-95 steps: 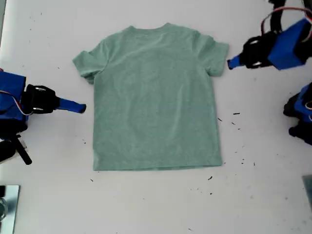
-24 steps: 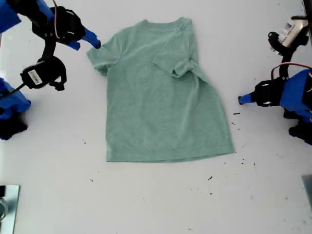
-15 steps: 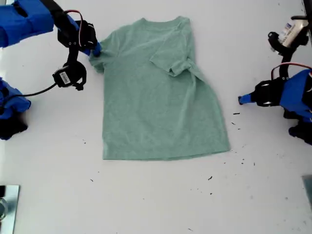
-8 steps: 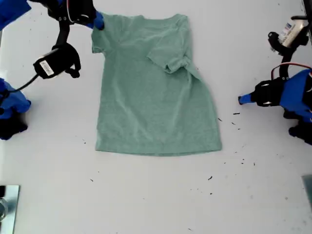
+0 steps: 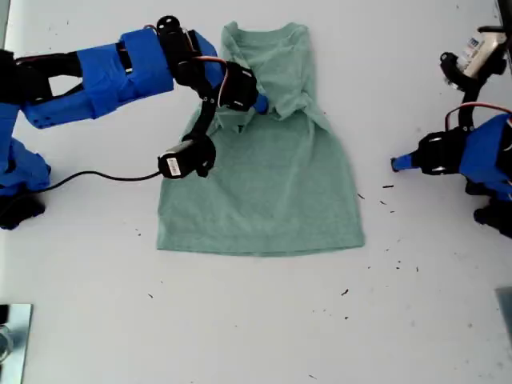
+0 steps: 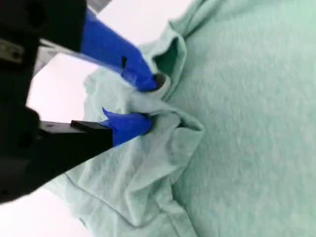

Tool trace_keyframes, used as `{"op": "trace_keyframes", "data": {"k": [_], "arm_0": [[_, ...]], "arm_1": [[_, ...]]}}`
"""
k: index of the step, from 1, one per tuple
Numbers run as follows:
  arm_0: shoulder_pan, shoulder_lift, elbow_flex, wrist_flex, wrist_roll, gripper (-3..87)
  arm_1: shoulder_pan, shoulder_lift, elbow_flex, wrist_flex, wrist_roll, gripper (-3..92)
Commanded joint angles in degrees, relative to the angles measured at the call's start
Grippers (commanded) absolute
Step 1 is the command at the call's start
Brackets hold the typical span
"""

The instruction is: Fold t shirt

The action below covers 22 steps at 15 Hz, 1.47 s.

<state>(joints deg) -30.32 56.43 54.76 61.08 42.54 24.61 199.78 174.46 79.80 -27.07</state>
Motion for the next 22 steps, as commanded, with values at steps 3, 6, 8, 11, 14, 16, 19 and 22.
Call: {"op": "trace_keyframes", "data": {"k": [3, 6, 8, 11, 14, 16, 19, 22], "arm_0": [[-7.29, 23.03, 0.44, 15.64, 3.78, 17.2], [-5.54, 62.4, 48.16, 5.71, -0.88, 0.4], [0.7, 88.77, 82.53, -3.08, -11.07, -0.2], [12.48, 125.86, 117.33, -7.73, -26.72, -0.2], [14.15, 122.7, 119.27, -9.4, -28.92, -0.2], [14.33, 122.17, 119.53, -10.02, -28.39, -0.2], [14.85, 121.9, 119.88, -10.55, -28.04, -0.2], [15.03, 121.9, 119.97, -10.72, -27.86, -0.2]], "arm_1": [[-0.62, 0.7, 1.76, 0.0, 0.88, 2.4], [-0.44, 0.7, 1.76, 0.0, 0.79, 2.4], [-0.44, 0.7, 1.76, -0.09, 0.79, 2.4], [-0.62, 0.7, 1.85, -0.26, 0.79, 2.4], [-5.71, -3.43, -5.63, -0.7, 4.48, 3.1], [-10.2, -27.33, -29.97, 5.36, 8.61, 23.3], [-18.9, -63.11, -66.18, 13.71, 9.67, 38.1], [-20.48, -81.74, -80.16, 17.4, 10.2, 36.7]]}}
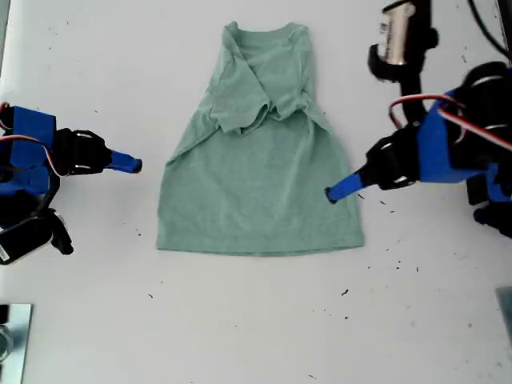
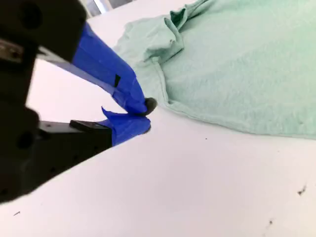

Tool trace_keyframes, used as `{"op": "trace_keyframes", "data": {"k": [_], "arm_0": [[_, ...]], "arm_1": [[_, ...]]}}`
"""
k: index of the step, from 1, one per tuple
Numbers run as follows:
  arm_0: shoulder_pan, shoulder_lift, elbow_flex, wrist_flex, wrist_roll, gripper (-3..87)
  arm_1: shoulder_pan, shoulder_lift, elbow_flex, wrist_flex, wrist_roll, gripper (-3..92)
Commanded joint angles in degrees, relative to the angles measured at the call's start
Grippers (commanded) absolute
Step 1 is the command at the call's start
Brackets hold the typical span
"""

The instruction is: Fold t shirt

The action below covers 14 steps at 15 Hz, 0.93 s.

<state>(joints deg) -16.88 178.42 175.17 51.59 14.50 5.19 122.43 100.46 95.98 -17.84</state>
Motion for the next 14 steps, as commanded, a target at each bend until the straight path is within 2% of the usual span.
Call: {"op": "trace_keyframes", "data": {"k": [1, 3, 6, 9, 10, 11, 12, 14], "arm_0": [[1.76, -0.09, -0.44, -1.23, 0.26, -0.2], [2.02, -0.09, -0.44, -1.32, 0.26, -0.2], [1.76, -0.09, -0.35, -1.49, 0.7, -0.2], [2.37, -0.18, -0.35, -1.49, 0.7, -0.2], [2.29, -0.18, -0.35, -1.49, 0.7, -0.2], [2.29, -0.18, -0.35, -1.49, 0.7, -0.2], [2.37, -0.18, -0.35, -1.49, 0.7, -0.2], [2.64, -0.18, -0.35, -1.49, 0.44, -0.2]], "arm_1": [[-1.14, -5.89, -5.1, 1.14, 2.11, 36.6], [-1.76, -7.29, 0.88, -3.69, 4.04, 36.4], [-3.16, -12.22, 11.07, -15.21, 5.8, 35.8], [-4.39, -14.59, 25.58, -33.49, 7.56, 30.6], [-4.66, -14.77, 30.32, -40.61, 6.86, 22.1], [-5.01, -14.41, 33.49, -44.56, 8.0, 1.5], [-5.19, -14.06, 34.45, -45.26, 7.21, -0.5], [-4.39, -9.67, 29.79, -34.72, 4.13, -0.7]]}}
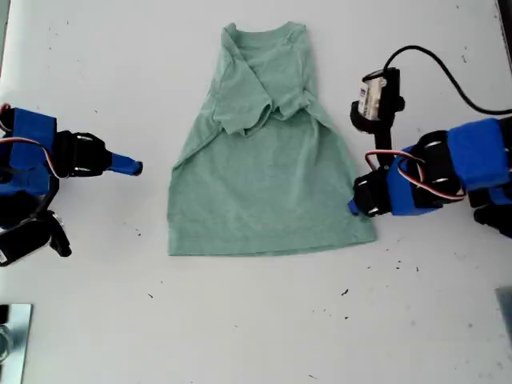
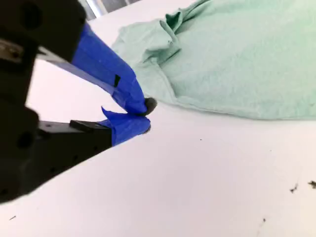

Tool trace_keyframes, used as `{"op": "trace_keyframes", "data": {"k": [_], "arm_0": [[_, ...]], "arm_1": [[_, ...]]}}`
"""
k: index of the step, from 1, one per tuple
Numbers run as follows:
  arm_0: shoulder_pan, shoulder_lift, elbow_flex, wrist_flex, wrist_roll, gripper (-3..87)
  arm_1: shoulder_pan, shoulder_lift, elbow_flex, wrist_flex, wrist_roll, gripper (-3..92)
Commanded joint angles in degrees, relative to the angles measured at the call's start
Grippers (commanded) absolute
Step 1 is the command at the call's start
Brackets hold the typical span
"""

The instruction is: Fold t shirt

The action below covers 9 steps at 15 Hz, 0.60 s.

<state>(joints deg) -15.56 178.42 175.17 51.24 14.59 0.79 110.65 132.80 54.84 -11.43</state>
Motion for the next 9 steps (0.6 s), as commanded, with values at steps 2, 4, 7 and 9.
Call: {"op": "trace_keyframes", "data": {"k": [2, 4, 7, 9], "arm_0": [[1.32, -0.18, -0.35, -1.14, 0.44, -0.2], [1.32, 0.09, -0.35, -1.05, 0.44, -0.3], [1.23, 0.26, -0.44, -0.97, 0.53, -0.3], [1.14, 0.26, -0.44, -0.88, 0.35, -0.3]], "arm_1": [[0.97, 5.01, -13.36, 19.69, -5.8, -0.8], [1.49, 4.57, -26.19, 31.29, -8.09, -0.8], [0.88, -2.99, -47.9, 42.71, -9.14, -0.8], [0.62, -12.39, -57.83, 41.92, -9.67, -0.8]]}}
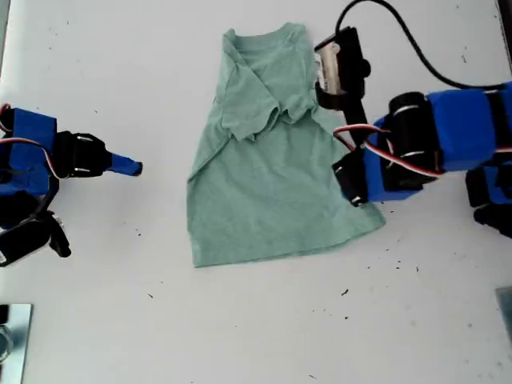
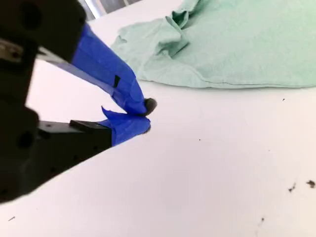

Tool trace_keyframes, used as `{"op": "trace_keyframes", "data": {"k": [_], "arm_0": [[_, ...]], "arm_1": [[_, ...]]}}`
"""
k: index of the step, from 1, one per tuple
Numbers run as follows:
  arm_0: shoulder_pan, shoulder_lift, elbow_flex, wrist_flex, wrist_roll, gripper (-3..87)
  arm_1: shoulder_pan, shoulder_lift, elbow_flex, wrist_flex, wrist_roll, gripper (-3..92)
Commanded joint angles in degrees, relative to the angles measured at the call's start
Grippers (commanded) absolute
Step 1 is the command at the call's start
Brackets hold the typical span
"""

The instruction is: Fold t shirt

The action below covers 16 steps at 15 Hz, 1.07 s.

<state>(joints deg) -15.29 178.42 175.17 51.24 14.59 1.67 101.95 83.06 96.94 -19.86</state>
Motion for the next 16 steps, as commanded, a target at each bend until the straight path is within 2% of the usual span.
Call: {"op": "trace_keyframes", "data": {"k": [1, 4, 5, 6, 7, 9, 11, 12, 13, 15, 16], "arm_0": [[0.88, 0.26, -0.44, -0.88, 0.35, -0.3], [0.97, 0.18, -0.62, -0.7, 0.26, -0.3], [1.05, 0.18, -0.62, -0.7, 0.26, -0.3], [1.05, 0.18, -0.62, -0.7, 0.26, -0.3], [0.79, 0.18, -0.62, -0.7, 0.44, -0.3], [0.88, 0.18, -0.7, -0.7, 0.35, -0.3], [0.88, 0.18, -0.79, -0.62, 0.26, -0.3], [0.88, 0.18, -0.79, -0.53, 0.26, -0.3], [0.79, 0.18, -0.97, -0.44, 0.26, -0.3], [0.97, -0.53, -1.23, 0.0, -1.58, -0.3], [1.23, 0.18, -1.05, 0.18, -2.2, -0.2]], "arm_1": [[0.09, -9.67, -12.3, -3.34, -1.85, -0.8], [-0.09, -24.35, -22.41, -13.01, -0.18, -1.0], [-0.88, -25.49, -18.11, -18.9, 1.23, 5.9], [-2.02, -27.6, -16.26, -23.55, 1.49, 20.1], [-2.81, -28.21, -18.9, -21.18, 1.23, 28.8], [-3.69, -19.86, -22.68, -16.79, -0.44, 28.7], [-3.43, -7.03, -19.07, -10.37, -1.41, 26.9], [-2.11, 0.53, -12.22, -5.1, -1.14, 27.0], [0.09, 10.63, 0.79, -4.66, -0.88, 26.7], [5.36, 32.52, 33.49, -12.48, -2.46, 22.8], [7.38, 42.36, 48.34, -18.37, -3.87, 8.3]]}}
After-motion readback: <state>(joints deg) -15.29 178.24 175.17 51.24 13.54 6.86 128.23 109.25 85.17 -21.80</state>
